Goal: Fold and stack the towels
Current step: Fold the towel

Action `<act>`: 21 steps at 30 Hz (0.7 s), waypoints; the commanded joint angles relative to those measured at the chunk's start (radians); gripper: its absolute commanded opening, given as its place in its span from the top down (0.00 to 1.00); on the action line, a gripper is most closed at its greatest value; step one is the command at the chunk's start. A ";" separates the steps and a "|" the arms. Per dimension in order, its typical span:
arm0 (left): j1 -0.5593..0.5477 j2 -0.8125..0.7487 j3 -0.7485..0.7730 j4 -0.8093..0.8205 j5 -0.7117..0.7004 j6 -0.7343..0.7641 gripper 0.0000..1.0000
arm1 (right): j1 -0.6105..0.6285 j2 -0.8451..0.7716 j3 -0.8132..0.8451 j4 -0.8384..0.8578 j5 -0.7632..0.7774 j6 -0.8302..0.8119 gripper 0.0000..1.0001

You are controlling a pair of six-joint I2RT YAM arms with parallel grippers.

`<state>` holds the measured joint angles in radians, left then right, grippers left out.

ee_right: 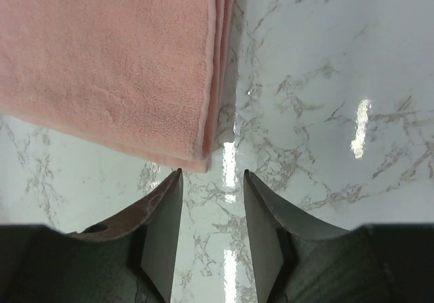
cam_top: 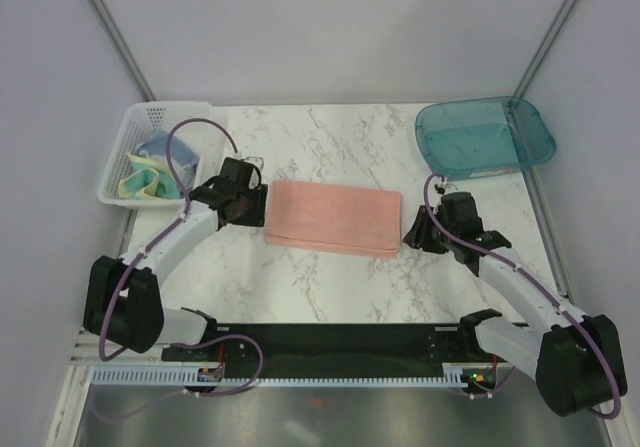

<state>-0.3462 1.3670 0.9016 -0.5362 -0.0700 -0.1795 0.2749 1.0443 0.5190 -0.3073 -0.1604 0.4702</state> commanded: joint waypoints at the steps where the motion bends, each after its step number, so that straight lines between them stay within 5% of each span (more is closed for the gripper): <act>1: -0.001 -0.052 0.085 -0.044 0.002 -0.047 0.45 | 0.001 -0.021 0.102 -0.098 0.072 0.059 0.51; 9: -0.002 0.086 0.066 -0.029 0.154 -0.196 0.41 | 0.020 0.135 0.151 -0.053 0.019 0.189 0.50; 13: 0.001 0.133 0.019 0.024 0.124 -0.253 0.36 | 0.032 0.196 0.070 0.037 0.041 0.289 0.48; 21: 0.001 0.207 -0.001 0.044 0.137 -0.259 0.47 | 0.060 0.303 -0.065 0.244 0.012 0.288 0.56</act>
<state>-0.3462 1.5749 0.9024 -0.5354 0.0452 -0.3992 0.3256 1.3090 0.5072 -0.1329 -0.1638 0.7448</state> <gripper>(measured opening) 0.534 0.458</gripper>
